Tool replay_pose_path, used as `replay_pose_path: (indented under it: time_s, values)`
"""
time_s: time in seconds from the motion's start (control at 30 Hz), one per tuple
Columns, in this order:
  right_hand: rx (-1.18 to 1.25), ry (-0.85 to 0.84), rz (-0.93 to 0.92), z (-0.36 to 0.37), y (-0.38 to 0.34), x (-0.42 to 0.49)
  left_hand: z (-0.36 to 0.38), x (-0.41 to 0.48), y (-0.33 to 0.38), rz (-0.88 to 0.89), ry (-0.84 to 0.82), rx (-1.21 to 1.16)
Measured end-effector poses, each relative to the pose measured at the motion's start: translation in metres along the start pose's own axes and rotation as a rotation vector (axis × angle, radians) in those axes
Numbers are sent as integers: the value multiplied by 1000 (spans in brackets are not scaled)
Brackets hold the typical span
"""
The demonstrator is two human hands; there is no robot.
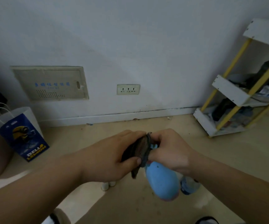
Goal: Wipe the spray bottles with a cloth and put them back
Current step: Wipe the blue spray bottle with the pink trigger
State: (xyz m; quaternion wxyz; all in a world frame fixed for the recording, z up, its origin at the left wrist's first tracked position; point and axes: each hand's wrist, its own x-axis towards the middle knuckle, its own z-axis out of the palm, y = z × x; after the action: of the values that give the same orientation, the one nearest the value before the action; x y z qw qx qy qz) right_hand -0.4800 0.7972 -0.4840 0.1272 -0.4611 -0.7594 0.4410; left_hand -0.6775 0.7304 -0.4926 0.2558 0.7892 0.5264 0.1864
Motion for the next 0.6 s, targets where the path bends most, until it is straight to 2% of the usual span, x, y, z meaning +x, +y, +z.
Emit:
replay_pose_path:
  time_s: [0.1, 0.23, 0.33, 0.43, 0.6]
  values:
    - [97, 11, 7, -16, 3, 6, 7, 19, -1, 14, 83, -20]
    - [235, 137, 63, -35, 7, 18, 8, 44, 3, 11, 302, -94]
    - [25, 218, 22, -36, 16, 25, 10, 54, 0, -77, 400, -163]
    - [-272, 186, -135, -30, 20, 28, 16, 59, 0, -182, 445, -231]
    - [-399, 294, -199, -28, 23, 29, 20, 62, 5, -208, 421, -294]
